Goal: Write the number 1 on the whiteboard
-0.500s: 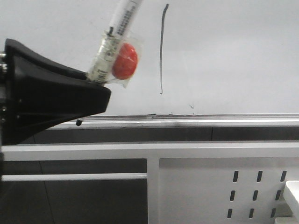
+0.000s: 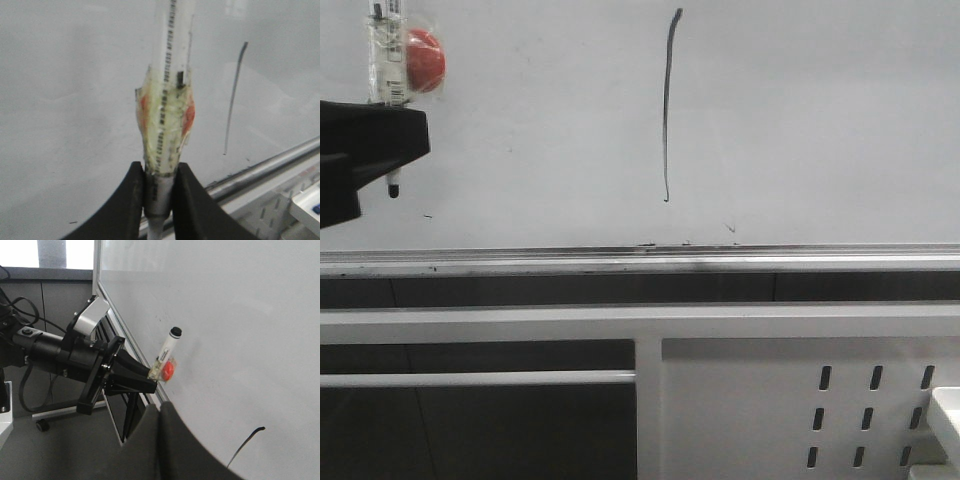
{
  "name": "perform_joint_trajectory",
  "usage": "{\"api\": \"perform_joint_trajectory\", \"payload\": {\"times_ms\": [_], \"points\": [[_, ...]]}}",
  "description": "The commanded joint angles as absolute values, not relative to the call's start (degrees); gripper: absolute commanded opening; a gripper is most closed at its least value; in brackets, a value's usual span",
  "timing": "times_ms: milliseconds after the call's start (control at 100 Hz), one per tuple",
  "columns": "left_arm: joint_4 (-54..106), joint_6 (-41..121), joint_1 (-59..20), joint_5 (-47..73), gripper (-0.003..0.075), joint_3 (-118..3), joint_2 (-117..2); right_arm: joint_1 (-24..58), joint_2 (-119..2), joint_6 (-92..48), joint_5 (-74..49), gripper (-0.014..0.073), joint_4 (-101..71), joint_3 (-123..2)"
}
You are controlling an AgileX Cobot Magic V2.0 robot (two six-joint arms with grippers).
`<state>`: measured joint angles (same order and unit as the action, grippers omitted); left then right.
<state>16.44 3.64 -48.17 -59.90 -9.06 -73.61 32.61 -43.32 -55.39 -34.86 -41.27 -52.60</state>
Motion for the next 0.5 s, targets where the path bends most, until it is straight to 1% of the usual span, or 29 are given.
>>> {"api": "perform_joint_trajectory", "payload": {"times_ms": [0, 80, 160, 220, 340, 490], "points": [[17.8, 1.6, -48.5, -71.3, -0.0020, -10.1, -77.3, 32.5, -43.1, -55.7, -31.9, -0.0069, -42.4, -53.8], [18.7, -1.0, -48.5, -77.9, -0.0020, -10.1, -82.5, 32.5, -43.1, -55.7, -31.8, -0.0069, -42.4, -53.8], [20.0, -5.8, -48.5, -78.0, -0.0020, -11.0, -85.9, 32.5, -43.1, -55.7, -31.6, -0.0069, -42.4, -53.8], [19.3, -6.2, -48.5, -78.0, -0.0020, -12.2, -87.9, 32.5, -43.1, -55.7, -31.6, -0.0069, -42.3, -53.8], [19.1, -6.2, -48.5, -78.0, -0.0020, -14.8, -88.8, 32.5, -43.1, -55.7, -31.6, -0.0069, -41.7, -53.8], [23.8, -5.8, -48.3, -78.0, -0.0020, -17.1, -88.8, 32.5, -43.1, -55.7, -31.6, -0.0069, -41.0, -53.8]]}}
